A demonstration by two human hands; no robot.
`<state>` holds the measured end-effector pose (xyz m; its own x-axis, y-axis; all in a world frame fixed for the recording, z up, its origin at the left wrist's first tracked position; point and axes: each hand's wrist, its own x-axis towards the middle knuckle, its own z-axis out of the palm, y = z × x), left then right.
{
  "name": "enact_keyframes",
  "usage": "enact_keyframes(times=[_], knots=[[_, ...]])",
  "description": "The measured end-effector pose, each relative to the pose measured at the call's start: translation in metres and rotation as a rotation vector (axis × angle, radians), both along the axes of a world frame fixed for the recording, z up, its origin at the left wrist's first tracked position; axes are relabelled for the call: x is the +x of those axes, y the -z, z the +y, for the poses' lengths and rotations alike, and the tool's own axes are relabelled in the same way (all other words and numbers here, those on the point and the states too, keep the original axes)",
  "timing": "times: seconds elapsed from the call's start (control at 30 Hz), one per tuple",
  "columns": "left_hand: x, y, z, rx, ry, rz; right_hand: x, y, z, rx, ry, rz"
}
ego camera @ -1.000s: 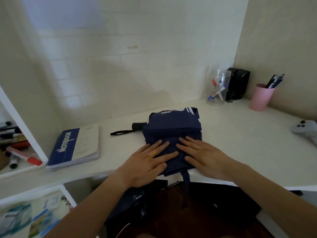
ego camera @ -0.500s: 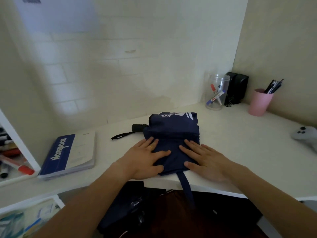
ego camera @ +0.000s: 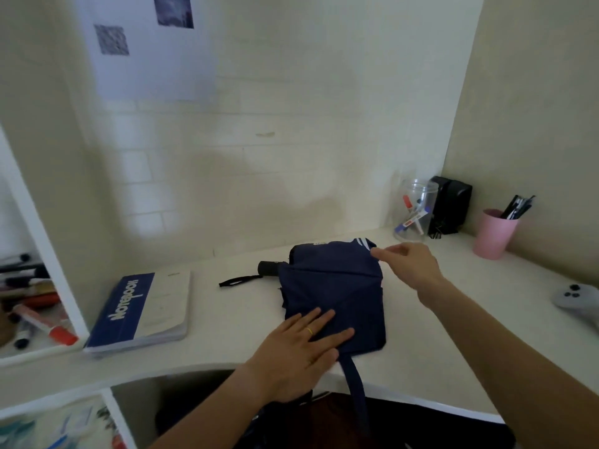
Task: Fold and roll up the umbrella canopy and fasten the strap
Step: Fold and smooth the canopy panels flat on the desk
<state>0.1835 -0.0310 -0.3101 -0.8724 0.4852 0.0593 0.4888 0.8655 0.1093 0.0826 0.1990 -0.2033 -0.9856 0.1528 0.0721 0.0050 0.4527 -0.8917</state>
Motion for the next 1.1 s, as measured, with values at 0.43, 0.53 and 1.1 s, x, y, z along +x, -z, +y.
enact_keyframes(times=[0.43,0.53,1.1], knots=[[0.0,0.007,0.0,0.036,0.001,0.078,0.033,0.003,-0.004,-0.354,-0.311,-0.027],[0.0,0.006,0.0,0.043,0.002,0.091,0.05,0.033,0.001,-0.416,-0.313,-0.07],[-0.006,-0.051,-0.006,1.296,-0.801,-0.025,0.041,0.095,0.011,-0.296,-0.353,-0.046]])
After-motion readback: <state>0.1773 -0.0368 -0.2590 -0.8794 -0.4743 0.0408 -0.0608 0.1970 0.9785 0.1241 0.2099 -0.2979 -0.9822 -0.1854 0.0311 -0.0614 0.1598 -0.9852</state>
